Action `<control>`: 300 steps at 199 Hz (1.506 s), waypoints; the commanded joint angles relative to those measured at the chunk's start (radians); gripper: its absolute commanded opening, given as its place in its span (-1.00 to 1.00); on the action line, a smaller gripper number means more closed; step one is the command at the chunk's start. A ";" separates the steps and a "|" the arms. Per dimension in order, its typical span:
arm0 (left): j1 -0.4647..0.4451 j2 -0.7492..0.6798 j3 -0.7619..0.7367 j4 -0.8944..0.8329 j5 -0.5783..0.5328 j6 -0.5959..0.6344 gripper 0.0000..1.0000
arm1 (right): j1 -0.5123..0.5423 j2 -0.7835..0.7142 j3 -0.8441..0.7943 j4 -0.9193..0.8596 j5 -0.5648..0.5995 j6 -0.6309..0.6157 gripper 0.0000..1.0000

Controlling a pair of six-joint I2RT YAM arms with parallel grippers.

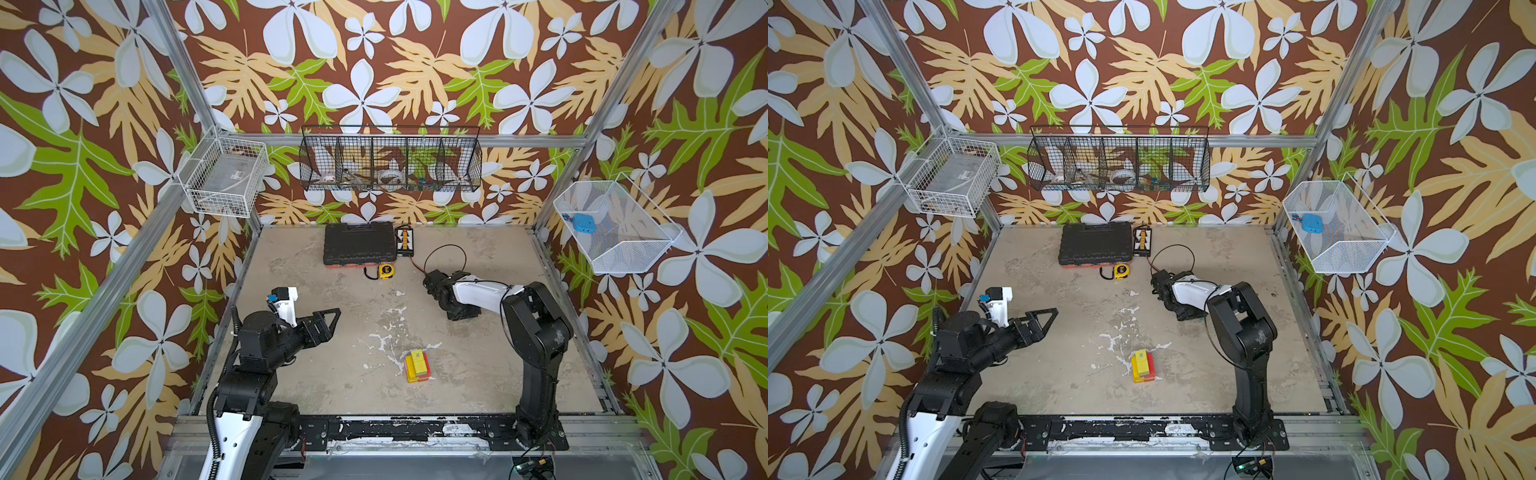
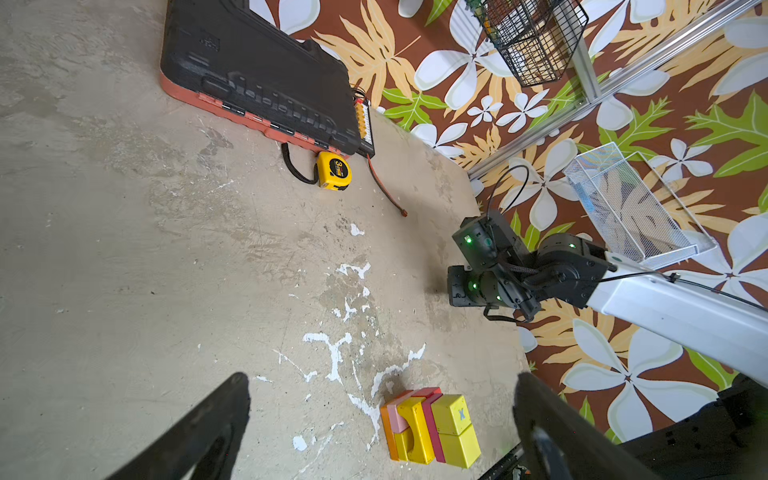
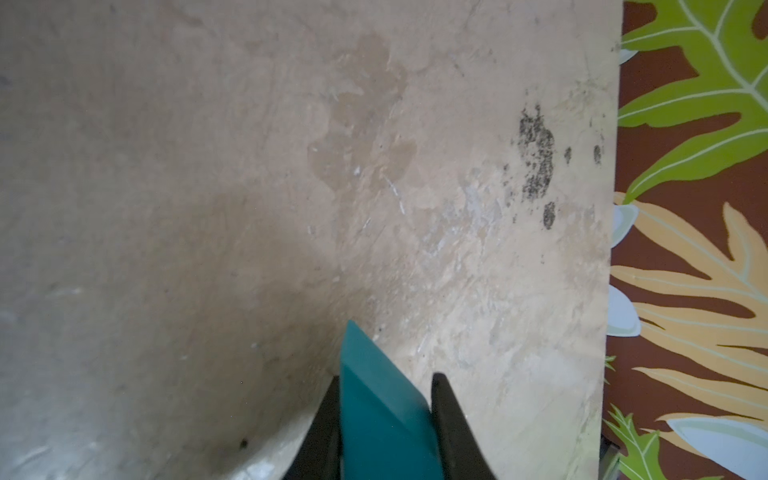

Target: Build the wood block tower

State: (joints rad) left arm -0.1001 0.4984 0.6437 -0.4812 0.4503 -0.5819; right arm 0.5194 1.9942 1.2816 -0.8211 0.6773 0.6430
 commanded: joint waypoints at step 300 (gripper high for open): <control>0.001 0.006 -0.004 0.010 0.015 0.013 1.00 | -0.201 -0.311 -0.255 0.268 -0.403 -0.161 0.16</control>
State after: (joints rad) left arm -0.1001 0.5037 0.6411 -0.4812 0.4572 -0.5816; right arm 0.3336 1.6947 1.0348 -0.6140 0.3840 0.5156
